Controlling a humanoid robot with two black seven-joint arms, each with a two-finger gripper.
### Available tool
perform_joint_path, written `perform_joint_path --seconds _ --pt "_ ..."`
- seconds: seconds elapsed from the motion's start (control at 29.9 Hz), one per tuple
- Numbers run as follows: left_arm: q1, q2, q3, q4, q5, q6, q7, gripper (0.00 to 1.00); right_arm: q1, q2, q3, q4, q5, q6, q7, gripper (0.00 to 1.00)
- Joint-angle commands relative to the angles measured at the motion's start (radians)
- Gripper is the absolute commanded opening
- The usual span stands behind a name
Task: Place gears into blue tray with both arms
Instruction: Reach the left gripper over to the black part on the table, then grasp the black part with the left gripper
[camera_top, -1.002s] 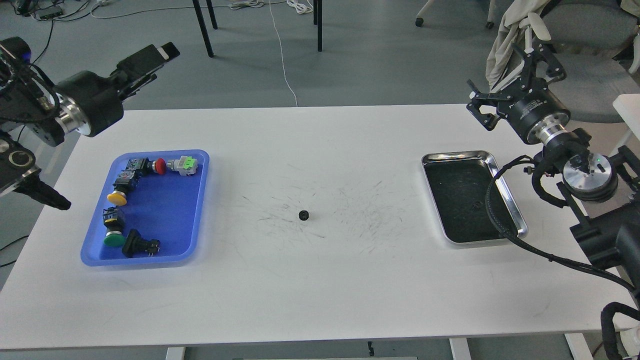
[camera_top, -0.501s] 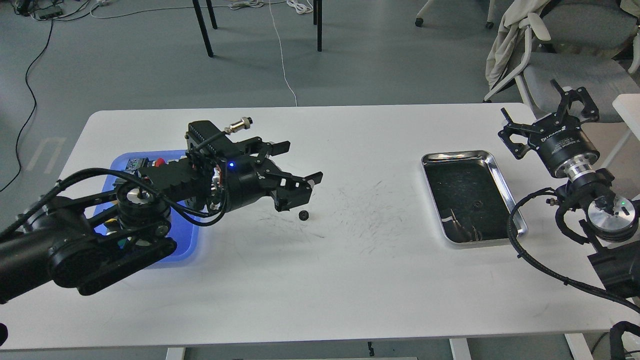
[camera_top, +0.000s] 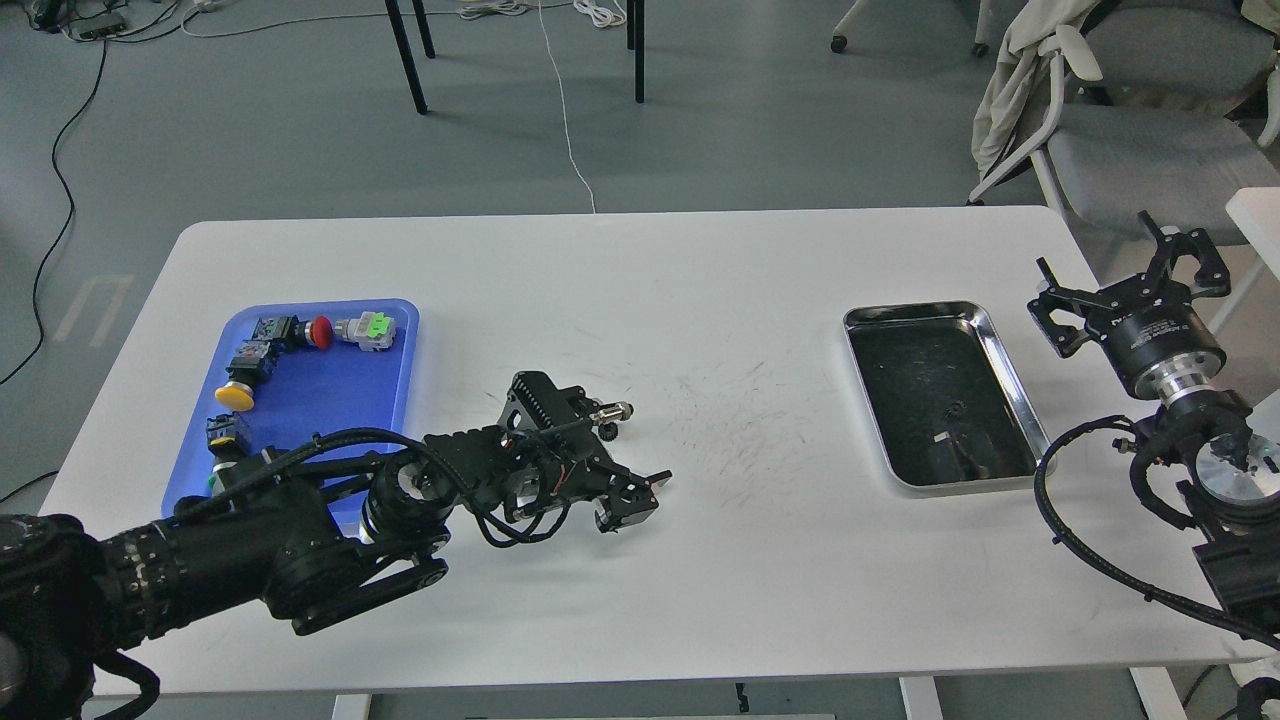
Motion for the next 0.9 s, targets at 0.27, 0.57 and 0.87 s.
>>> perform_joint_path --seconds 0.27,0.57,0.87 --pt "0.005 0.000 0.003 0.073 -0.014 0.028 -0.013 0.77 -0.026 0.001 -0.009 0.001 0.000 0.000 0.000 0.98" --pt "0.004 0.003 0.003 0.073 -0.057 0.023 -0.015 0.44 -0.031 0.006 -0.017 0.008 0.000 0.000 0.000 0.98" --pt "0.005 0.009 0.002 0.072 -0.118 0.025 -0.027 0.09 -0.033 0.006 -0.019 0.008 0.000 0.000 0.000 0.98"
